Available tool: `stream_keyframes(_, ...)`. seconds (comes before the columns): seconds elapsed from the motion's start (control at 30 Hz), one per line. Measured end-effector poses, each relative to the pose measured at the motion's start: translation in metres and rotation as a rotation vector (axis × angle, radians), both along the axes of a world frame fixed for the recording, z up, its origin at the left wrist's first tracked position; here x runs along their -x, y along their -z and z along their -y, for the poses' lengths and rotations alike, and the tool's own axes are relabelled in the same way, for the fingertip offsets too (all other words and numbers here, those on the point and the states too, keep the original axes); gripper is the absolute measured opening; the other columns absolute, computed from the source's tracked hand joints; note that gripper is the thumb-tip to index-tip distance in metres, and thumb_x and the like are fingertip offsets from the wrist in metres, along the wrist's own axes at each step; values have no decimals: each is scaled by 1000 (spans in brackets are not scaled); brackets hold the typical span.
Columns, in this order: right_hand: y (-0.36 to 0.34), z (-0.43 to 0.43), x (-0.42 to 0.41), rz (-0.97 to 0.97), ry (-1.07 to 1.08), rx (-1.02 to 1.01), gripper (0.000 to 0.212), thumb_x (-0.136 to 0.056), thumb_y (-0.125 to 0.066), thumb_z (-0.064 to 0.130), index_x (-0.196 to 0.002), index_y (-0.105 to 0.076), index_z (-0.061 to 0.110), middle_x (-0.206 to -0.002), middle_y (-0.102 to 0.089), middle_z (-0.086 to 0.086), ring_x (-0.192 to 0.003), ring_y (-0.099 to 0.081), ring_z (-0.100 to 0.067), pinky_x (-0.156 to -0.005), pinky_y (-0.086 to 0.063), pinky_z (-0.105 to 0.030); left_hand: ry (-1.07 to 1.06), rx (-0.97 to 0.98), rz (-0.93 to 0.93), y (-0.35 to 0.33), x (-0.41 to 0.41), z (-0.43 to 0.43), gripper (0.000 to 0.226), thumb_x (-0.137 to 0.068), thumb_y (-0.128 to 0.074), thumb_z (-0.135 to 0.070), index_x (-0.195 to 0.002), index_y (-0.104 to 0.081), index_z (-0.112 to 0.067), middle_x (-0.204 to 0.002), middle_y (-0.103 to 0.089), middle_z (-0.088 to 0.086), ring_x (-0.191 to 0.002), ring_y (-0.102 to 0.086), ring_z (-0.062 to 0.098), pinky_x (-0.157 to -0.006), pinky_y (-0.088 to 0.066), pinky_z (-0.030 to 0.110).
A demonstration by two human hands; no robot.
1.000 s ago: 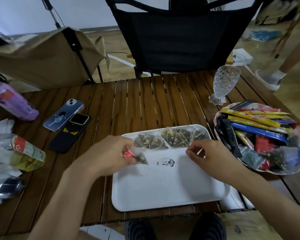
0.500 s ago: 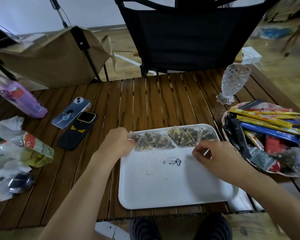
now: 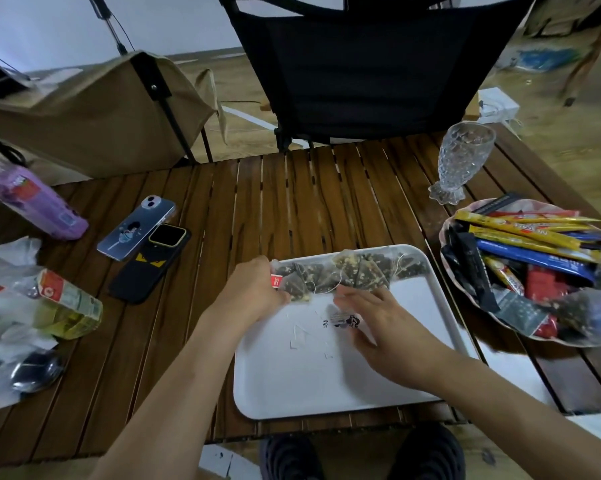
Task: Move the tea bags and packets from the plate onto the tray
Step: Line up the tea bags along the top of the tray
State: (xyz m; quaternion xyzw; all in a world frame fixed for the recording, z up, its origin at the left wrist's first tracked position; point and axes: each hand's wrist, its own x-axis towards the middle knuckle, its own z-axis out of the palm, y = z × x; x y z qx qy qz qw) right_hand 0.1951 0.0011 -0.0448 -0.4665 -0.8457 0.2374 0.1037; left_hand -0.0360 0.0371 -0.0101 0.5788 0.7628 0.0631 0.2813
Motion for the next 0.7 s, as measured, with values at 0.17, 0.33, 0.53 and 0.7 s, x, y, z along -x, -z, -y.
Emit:
stream_keyframes(0.17,0,-4,-3,24,40,-30,52,-94,-55,18,-145,-45,23,-154,-39,12,-132,-36,-16,-110,-36,-27,34,-53,-18,4,-5,-2,44,-88,-76,-32,-123,-55,-16,-110,-65,0,-89,-66,17,-68,-51,26)
stream_keyframes(0.33,3,-4,-4,12,40,-39,47,-94,-54,21,-141,-49,23,-151,-43,13,-128,-38,-17,-108,-39,-27,56,-86,-46,7,-7,-4,48,-90,-73,-37,-128,-55,-16,-122,-65,0,-93,-65,18,-70,-52,28)
stream_keyframes(0.53,5,-4,-6,-20,57,-57,48,-94,-57,25,-142,-48,23,-147,-46,15,-130,-39,-14,-108,-42,-32,49,-60,-57,9,-5,-5,50,-90,-71,-40,-130,-53,-17,-114,-65,-1,-87,-67,17,-72,-59,32)
stream_keyframes(0.7,5,-4,-6,-24,49,-78,46,-95,-57,26,-140,-50,24,-145,-48,15,-131,-40,-12,-108,-42,-31,32,10,-54,2,2,-4,63,-82,-81,-38,-130,-45,-20,-106,-55,-4,-88,-66,16,-59,-49,20)
